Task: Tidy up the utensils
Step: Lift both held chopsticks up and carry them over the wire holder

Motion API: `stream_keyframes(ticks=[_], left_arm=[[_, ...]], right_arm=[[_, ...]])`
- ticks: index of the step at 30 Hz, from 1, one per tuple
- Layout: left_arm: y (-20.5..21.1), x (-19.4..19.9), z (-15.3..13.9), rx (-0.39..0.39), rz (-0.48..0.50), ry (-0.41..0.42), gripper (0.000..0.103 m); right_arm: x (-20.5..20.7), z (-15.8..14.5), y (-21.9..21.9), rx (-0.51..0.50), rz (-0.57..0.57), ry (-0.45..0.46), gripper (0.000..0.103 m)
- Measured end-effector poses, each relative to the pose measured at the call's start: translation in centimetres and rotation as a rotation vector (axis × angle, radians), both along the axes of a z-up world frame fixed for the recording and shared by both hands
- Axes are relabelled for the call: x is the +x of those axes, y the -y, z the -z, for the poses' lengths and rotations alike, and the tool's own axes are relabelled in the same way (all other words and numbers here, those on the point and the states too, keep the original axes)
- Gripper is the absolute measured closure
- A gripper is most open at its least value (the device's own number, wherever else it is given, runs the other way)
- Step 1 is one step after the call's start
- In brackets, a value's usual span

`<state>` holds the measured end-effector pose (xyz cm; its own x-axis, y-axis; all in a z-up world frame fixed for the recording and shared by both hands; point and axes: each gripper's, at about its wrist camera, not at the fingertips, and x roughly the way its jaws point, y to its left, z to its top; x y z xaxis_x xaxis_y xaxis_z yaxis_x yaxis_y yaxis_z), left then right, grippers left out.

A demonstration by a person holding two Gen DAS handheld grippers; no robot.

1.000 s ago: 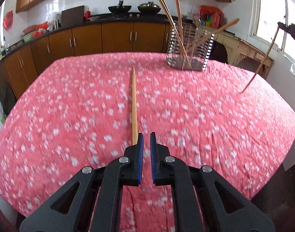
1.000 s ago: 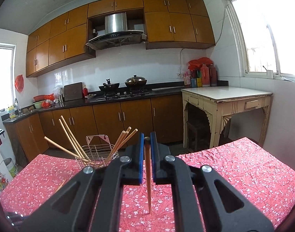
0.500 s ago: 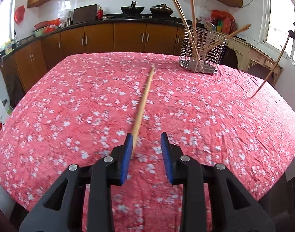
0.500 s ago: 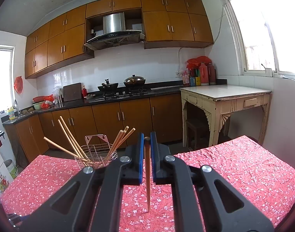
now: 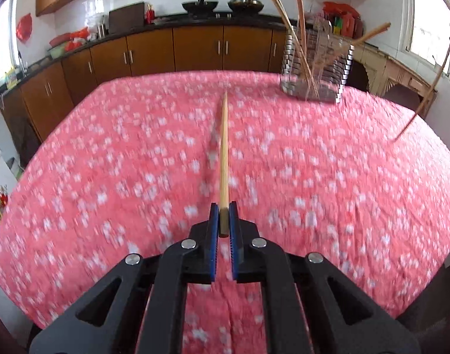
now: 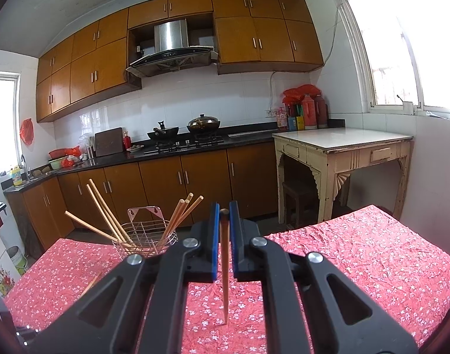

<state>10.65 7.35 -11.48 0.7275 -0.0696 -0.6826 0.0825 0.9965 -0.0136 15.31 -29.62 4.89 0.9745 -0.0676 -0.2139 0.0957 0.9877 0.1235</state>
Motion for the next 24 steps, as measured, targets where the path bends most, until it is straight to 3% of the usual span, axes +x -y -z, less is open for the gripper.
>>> stream_keyframes(ticks=[24], left_arm=[[0.7, 3.3, -13.5, -0.041, -0.026, 0.460, 0.096]], right_arm=[[0.2, -0.9, -0.1, 0.007, -0.016, 0.039, 0.095]])
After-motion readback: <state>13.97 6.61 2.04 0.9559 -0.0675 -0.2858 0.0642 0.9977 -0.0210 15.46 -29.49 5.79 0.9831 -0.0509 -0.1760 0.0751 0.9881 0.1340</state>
